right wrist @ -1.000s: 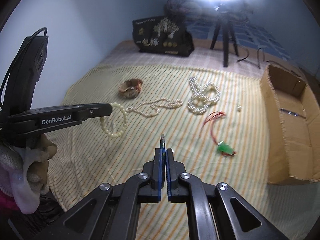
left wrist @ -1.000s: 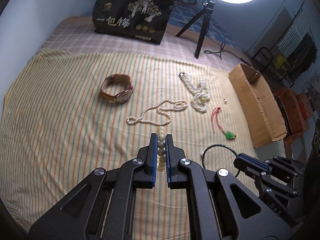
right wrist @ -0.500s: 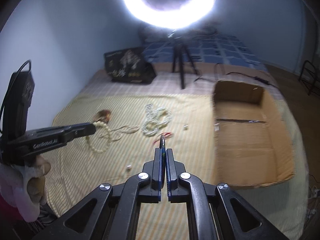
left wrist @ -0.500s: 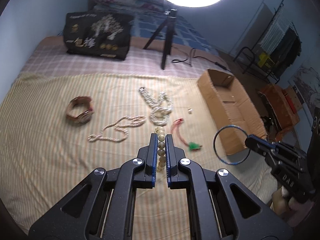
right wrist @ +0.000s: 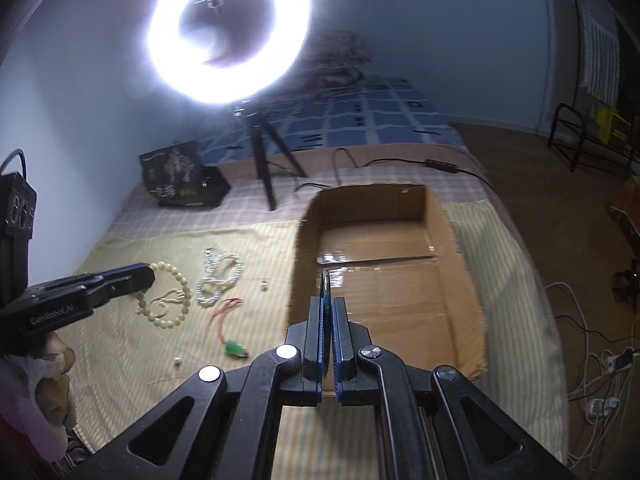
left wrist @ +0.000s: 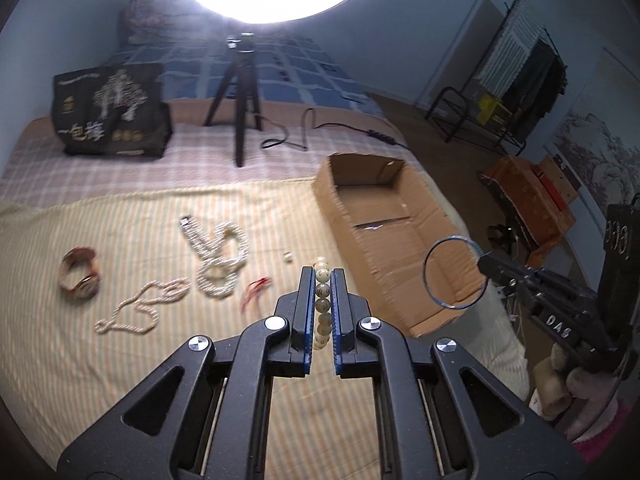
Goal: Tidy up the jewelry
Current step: 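Carry the bracelet and bangle with both tools over the cardboard box, then open both tools to drop the bracelet and bangle into the box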
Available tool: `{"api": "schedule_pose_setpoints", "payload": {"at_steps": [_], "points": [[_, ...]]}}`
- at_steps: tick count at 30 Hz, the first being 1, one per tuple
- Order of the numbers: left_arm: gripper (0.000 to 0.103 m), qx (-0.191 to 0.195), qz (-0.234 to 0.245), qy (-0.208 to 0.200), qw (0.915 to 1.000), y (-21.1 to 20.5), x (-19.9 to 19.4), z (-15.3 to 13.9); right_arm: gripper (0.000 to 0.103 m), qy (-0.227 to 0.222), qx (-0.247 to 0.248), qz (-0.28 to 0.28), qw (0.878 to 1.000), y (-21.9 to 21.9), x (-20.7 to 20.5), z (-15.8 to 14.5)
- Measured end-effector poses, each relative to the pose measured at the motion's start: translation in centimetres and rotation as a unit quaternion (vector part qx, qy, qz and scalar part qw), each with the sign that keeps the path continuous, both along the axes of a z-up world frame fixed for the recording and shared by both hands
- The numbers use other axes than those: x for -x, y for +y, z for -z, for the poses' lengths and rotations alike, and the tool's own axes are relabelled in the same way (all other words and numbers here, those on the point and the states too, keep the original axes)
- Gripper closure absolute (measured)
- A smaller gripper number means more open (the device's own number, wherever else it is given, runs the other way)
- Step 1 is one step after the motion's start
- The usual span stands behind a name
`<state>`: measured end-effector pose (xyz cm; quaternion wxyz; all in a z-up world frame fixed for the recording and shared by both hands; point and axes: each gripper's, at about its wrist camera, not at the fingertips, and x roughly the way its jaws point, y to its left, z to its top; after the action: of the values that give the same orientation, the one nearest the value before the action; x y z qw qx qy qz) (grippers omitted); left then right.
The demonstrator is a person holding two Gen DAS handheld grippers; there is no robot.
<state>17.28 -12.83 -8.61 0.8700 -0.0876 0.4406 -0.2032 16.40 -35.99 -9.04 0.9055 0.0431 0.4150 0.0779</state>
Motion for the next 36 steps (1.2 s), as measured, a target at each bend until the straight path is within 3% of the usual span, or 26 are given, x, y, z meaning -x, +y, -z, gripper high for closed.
{"api": "schedule_pose_setpoints", "payload": {"at_steps": [6, 12, 29, 31, 33, 34, 35, 36], "points": [[0.098, 0.007, 0.029, -0.006, 0.9995, -4.0, -2.0, -0.4, 0.102, 0.006, 0.005, 0.019, 1.0, -2.6, -0.5, 0.5], [0.098, 0.009, 0.04, 0.013, 0.9991, -6.8, -4.6, 1.1, 0.102, 0.007, 0.005, 0.034, 0.999, -4.7, -1.1, 0.7], [0.098, 0.011, 0.035, 0.035, 0.9987, -10.2, -9.2, 3.9, 0.101, 0.019, 0.004, 0.038, 0.999, -6.5, -2.1, 2.1], [0.098, 0.005, 0.036, 0.032, 0.9988, -10.4, -9.1, 4.0, 0.089, 0.02, 0.007, 0.034, 0.999, -6.3, -2.2, 2.2], [0.098, -0.008, 0.036, 0.027, 0.999, -10.6, -9.0, 4.0, 0.048, 0.015, 0.016, 0.039, 0.999, -5.9, -2.1, 2.2], [0.093, -0.01, 0.037, 0.027, 0.9989, -10.7, -9.0, 3.9, 0.042, 0.013, 0.021, 0.042, 0.999, -5.8, -2.1, 2.1], [0.077, -0.012, 0.039, 0.027, 0.9988, -10.7, -8.9, 3.8, 0.036, 0.008, 0.027, 0.043, 0.999, -5.6, -2.0, 2.0], [0.068, -0.013, 0.038, 0.025, 0.9989, -10.7, -8.9, 3.7, 0.036, 0.005, 0.029, 0.042, 0.999, -5.5, -2.0, 1.9]]}}
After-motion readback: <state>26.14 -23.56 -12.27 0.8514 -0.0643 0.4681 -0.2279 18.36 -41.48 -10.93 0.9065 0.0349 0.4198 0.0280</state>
